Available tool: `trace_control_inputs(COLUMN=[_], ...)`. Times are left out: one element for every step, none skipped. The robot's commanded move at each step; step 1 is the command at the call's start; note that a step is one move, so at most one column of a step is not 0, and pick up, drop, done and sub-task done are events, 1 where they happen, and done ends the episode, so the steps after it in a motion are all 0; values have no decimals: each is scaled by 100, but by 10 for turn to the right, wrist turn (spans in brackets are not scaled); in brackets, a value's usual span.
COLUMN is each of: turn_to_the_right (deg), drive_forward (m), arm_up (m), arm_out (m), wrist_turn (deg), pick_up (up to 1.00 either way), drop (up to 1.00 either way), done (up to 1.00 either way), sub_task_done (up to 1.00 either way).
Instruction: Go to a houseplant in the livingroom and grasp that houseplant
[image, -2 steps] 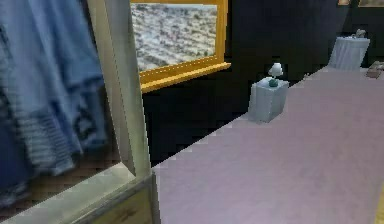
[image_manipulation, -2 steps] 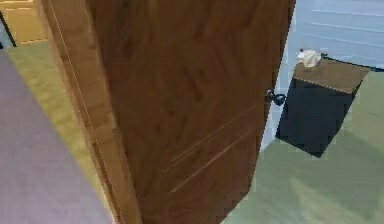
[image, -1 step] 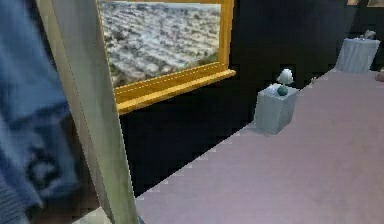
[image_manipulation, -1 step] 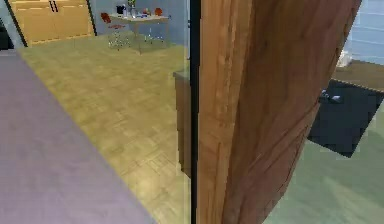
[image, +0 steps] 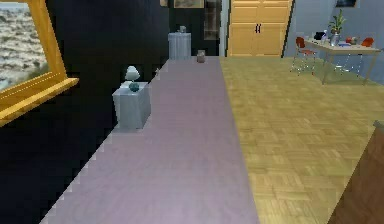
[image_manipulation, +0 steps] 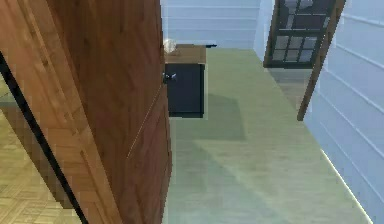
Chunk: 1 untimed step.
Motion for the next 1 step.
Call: trace_control_inputs(turn_to_the_right=[0], drive_forward=[40], arm_up=[0], arm_out=[0], wrist_turn=[0], pick_up=[0], drop=[0], done=[0], sub_task_done=[0])
